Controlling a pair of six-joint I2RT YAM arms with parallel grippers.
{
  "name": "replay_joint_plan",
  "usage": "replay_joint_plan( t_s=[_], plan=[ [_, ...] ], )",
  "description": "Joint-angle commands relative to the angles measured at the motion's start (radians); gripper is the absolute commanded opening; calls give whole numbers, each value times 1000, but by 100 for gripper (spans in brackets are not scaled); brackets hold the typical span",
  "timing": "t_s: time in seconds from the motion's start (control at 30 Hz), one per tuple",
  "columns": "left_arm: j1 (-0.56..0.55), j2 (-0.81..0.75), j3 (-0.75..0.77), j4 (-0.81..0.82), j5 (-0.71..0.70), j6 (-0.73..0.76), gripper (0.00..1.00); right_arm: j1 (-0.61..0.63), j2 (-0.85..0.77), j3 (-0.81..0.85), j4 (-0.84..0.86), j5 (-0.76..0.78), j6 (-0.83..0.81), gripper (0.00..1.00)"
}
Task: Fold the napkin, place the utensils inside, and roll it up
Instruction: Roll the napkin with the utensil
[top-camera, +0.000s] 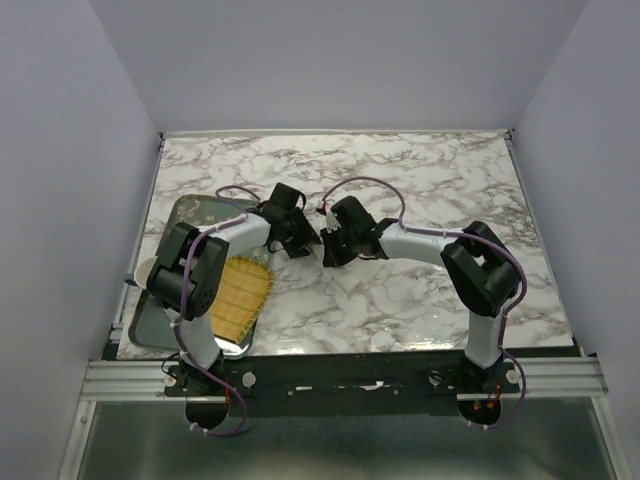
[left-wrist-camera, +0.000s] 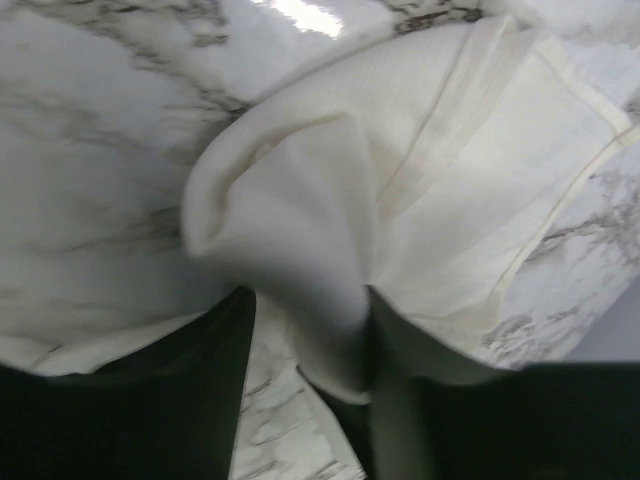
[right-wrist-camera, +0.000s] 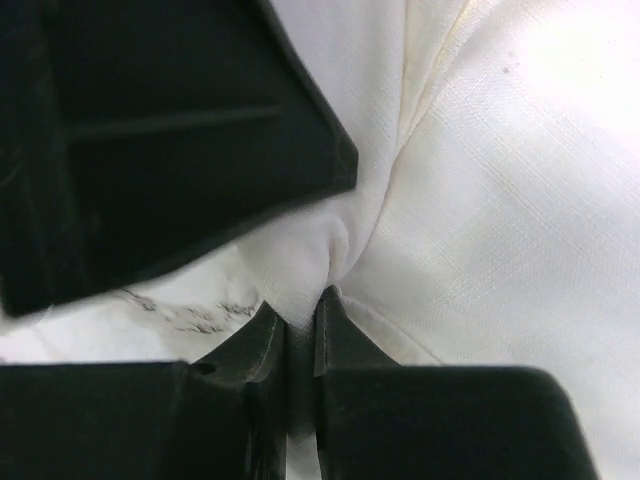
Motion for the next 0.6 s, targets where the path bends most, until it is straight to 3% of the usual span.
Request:
replay_joint_plan(
  t_s=[0.0, 0.03, 0.2, 0.37, 0.57],
  plan=[
    [7, -111, -38, -108, -152, 179, 74, -89, 143, -47, 24, -358, -8, 5],
    [7, -123, -25, -119, -167, 201, 78, -116, 152, -50, 34, -392, 8, 4],
    [0, -191, -47, -145, -189, 253, 79, -202, 261, 5, 46, -689, 32, 5],
    [-22, -179, -84, -112, -155, 247, 77, -262, 315, 38, 23, -803, 43, 7],
    [-28, -93, -23, -66, -108, 229, 77, -285, 367, 67, -11, -885, 31, 8]
  ],
)
